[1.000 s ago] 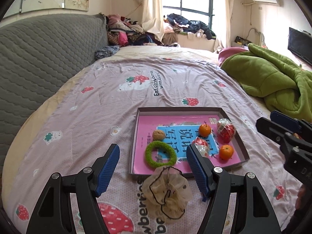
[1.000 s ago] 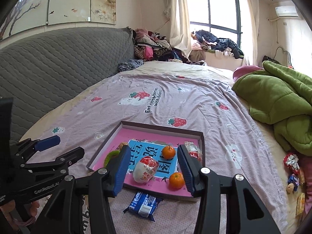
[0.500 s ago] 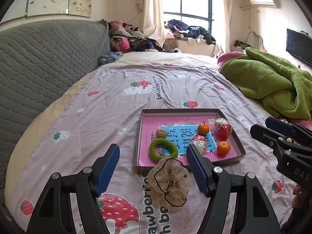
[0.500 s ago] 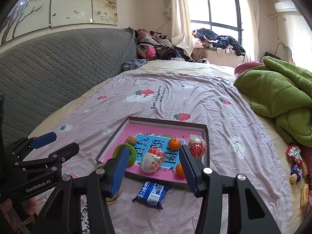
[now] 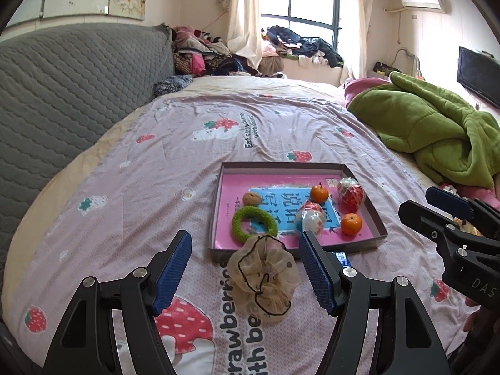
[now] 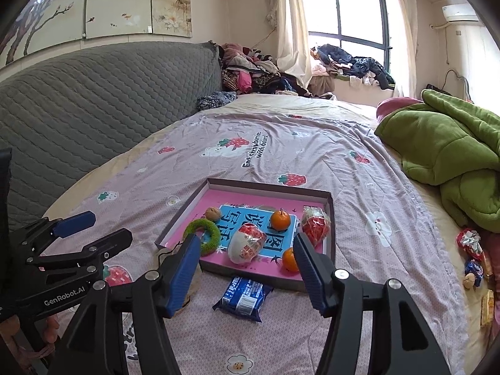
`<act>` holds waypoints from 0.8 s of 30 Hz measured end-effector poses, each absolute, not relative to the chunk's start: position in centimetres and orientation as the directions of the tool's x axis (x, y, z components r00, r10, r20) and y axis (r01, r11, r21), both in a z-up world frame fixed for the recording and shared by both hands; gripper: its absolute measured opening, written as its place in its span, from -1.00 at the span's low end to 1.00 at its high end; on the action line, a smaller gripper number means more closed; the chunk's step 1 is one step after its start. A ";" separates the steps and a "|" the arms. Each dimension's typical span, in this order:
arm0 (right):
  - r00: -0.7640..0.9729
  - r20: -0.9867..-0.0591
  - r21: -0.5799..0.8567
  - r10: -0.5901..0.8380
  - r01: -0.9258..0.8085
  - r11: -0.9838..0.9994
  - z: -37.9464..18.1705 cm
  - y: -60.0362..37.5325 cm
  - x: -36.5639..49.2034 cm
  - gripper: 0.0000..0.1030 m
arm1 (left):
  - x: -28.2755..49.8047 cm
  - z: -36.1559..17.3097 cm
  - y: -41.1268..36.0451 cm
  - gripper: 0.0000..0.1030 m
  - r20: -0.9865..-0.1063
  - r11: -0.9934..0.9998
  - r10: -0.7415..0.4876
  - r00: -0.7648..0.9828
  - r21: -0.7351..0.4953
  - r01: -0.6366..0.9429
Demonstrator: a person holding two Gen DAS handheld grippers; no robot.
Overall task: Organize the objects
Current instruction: 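Move the left gripper to the beige scrunchie while the right gripper approaches the blue snack packet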
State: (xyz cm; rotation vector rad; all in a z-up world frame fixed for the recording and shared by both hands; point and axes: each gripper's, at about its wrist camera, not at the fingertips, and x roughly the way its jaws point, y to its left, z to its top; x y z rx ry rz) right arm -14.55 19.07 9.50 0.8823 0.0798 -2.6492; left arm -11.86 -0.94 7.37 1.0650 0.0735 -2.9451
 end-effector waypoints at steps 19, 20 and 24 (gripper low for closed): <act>-0.719 -0.619 0.083 -0.317 0.342 -0.936 7.5 19.8 -14.4 0.20 | -12.0 4.4 -1.2 0.41 -0.694 -0.998 0.011 -0.720 -0.049 0.032; -0.720 -0.617 0.084 -0.317 0.340 -0.937 7.5 19.9 -14.3 0.20 | -12.0 4.2 -1.2 0.41 -0.696 -0.998 0.010 -0.718 -0.048 0.033; -0.727 -0.607 0.090 -0.321 0.338 -0.937 7.5 20.2 -14.2 0.20 | -11.8 3.8 -1.2 0.41 -0.701 -0.998 0.008 -0.714 -0.046 0.035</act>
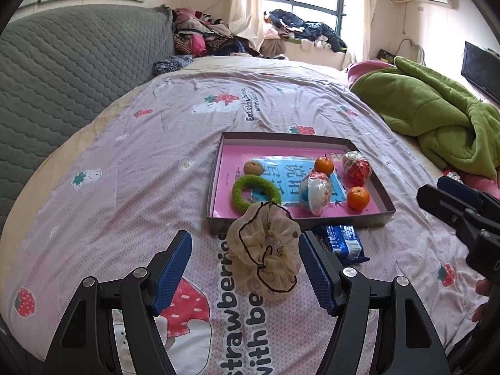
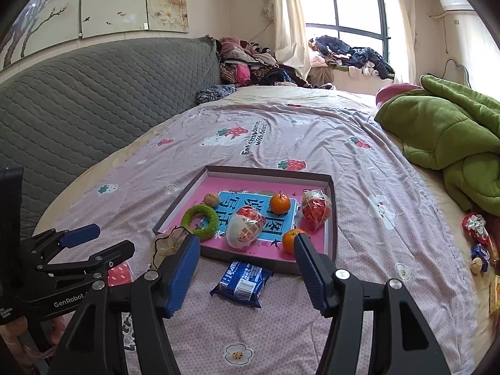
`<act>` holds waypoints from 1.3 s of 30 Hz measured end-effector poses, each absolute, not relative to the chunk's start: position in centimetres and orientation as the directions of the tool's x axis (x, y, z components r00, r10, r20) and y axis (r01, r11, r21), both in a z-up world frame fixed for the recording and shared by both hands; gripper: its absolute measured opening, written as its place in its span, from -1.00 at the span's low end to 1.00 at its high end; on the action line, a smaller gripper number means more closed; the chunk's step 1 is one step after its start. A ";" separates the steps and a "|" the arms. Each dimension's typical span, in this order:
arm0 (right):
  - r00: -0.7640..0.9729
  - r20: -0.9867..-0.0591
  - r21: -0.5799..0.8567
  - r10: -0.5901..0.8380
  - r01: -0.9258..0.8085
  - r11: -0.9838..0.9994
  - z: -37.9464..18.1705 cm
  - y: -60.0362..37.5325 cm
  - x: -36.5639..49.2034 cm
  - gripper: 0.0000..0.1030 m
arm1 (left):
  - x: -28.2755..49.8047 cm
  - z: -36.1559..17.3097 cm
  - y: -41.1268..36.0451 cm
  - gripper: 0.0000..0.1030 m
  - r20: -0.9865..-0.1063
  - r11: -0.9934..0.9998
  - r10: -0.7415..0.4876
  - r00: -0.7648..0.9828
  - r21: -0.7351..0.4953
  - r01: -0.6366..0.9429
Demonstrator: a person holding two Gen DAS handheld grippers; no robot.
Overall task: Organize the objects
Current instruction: 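Move the left gripper to the beige scrunchie while the right gripper approaches the blue snack packet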
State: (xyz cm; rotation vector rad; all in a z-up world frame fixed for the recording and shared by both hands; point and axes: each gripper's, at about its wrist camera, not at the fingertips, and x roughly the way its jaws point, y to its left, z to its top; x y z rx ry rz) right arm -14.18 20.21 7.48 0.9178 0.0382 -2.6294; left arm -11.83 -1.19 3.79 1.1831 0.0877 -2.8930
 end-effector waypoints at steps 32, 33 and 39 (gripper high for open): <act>-0.697 -0.646 0.067 -0.312 0.355 -0.932 2.5 18.8 -10.4 0.20 | -9.5 0.1 -0.1 0.41 -0.734 -0.999 0.037 -0.678 -0.045 -0.006; -0.695 -0.649 0.066 -0.309 0.353 -0.933 2.3 18.8 -10.3 0.20 | -9.4 0.0 -0.1 0.41 -0.737 -0.999 0.039 -0.675 -0.045 -0.008; -0.682 -0.668 0.058 -0.298 0.352 -0.934 1.4 18.4 -9.6 0.20 | -8.8 -0.7 -0.1 0.41 -0.745 -0.999 0.042 -0.665 -0.041 -0.016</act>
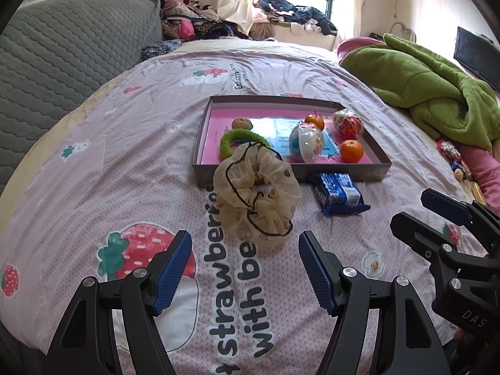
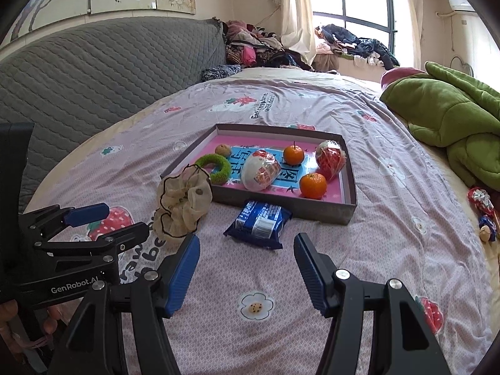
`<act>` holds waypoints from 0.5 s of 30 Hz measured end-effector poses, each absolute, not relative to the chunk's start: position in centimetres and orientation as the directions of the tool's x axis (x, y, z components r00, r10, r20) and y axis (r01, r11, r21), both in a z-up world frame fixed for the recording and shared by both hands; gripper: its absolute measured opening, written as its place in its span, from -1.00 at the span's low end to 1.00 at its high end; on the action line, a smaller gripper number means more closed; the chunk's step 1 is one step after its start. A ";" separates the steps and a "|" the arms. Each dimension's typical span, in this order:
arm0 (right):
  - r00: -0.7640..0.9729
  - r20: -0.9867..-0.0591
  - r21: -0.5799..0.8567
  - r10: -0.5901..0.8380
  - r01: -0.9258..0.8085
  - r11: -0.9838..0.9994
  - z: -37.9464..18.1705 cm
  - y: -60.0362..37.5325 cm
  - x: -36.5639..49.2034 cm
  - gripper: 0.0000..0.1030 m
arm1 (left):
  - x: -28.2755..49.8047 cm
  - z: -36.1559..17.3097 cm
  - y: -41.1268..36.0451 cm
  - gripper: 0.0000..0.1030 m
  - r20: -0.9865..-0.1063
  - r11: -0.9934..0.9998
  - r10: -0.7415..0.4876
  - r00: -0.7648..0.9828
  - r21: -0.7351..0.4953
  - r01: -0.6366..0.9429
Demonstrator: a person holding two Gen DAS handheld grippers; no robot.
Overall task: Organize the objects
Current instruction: 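Move the left gripper to the beige scrunchie while the right gripper approaches the blue snack packet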
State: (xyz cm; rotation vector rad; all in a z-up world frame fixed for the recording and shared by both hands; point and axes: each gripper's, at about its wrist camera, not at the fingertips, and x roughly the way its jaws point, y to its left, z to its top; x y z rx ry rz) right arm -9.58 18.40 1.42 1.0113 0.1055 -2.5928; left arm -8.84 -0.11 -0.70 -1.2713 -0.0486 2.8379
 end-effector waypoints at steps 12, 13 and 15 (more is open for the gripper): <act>-0.650 -0.706 0.071 -0.281 0.330 -0.941 -0.3 18.4 -9.5 0.20 | -8.1 -2.5 0.6 0.41 -0.767 -0.998 0.055 -0.639 -0.035 -0.044; -0.647 -0.709 0.071 -0.279 0.329 -0.942 -0.4 18.5 -9.6 0.20 | -8.2 -2.7 0.6 0.41 -0.769 -0.998 0.056 -0.637 -0.035 -0.045; -0.645 -0.711 0.074 -0.280 0.328 -0.942 -0.5 18.4 -9.6 0.20 | -8.2 -2.9 0.6 0.41 -0.771 -0.998 0.057 -0.635 -0.039 -0.043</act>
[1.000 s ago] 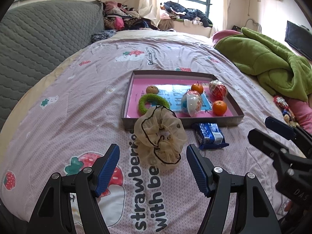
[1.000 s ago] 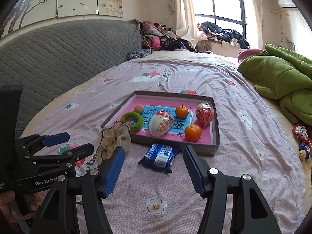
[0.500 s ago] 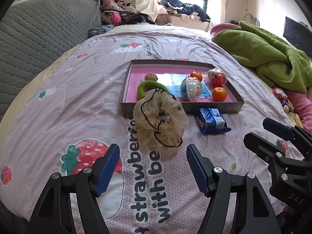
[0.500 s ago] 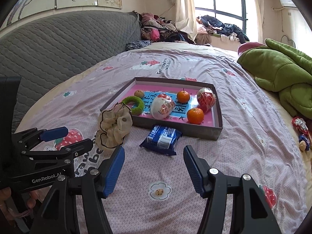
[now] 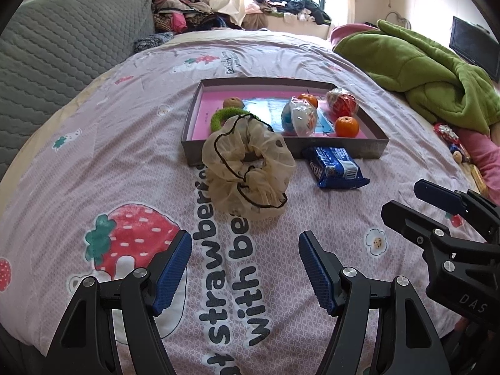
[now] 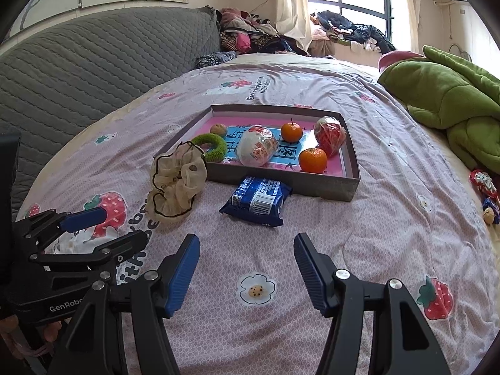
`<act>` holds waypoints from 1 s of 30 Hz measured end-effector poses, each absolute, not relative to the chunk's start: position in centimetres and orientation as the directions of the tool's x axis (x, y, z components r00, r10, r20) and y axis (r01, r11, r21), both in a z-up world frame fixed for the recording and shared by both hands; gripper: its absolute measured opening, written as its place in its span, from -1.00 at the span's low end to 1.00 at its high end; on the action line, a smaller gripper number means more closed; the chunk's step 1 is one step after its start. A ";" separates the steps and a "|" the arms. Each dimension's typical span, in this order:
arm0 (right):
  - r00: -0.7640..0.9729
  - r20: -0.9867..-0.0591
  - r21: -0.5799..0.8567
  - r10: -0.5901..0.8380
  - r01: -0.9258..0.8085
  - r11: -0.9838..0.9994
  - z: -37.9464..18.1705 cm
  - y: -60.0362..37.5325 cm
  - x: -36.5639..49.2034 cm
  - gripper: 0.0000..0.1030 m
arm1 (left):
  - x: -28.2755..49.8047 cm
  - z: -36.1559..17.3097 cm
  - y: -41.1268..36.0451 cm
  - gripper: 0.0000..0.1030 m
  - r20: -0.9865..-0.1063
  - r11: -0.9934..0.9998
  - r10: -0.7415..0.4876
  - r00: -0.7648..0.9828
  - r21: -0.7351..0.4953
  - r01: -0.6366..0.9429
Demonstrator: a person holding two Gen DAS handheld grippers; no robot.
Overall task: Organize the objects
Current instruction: 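Move the left gripper to the beige scrunchie while the right gripper approaches the blue snack packet, then close the left gripper on the scrunchie while the right gripper closes on the snack packet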
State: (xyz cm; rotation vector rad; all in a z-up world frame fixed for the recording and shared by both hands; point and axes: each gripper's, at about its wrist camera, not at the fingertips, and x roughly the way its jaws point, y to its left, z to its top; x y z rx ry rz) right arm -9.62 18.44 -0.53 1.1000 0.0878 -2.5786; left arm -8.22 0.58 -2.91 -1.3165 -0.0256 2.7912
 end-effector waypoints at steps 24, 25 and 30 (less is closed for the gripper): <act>-0.595 -0.751 0.135 -0.286 0.285 -0.949 -2.4 18.3 -12.9 0.20 | -10.3 -4.7 0.5 0.41 -0.775 -0.996 0.084 -0.627 -0.066 -0.052; -0.596 -0.751 0.136 -0.285 0.283 -0.950 -2.4 18.3 -13.1 0.20 | -10.5 -4.8 0.5 0.41 -0.773 -0.996 0.086 -0.628 -0.067 -0.054; -0.592 -0.757 0.136 -0.278 0.272 -0.952 -2.7 18.0 -14.3 0.20 | -11.4 -4.8 0.6 0.41 -0.772 -0.996 0.085 -0.630 -0.063 -0.058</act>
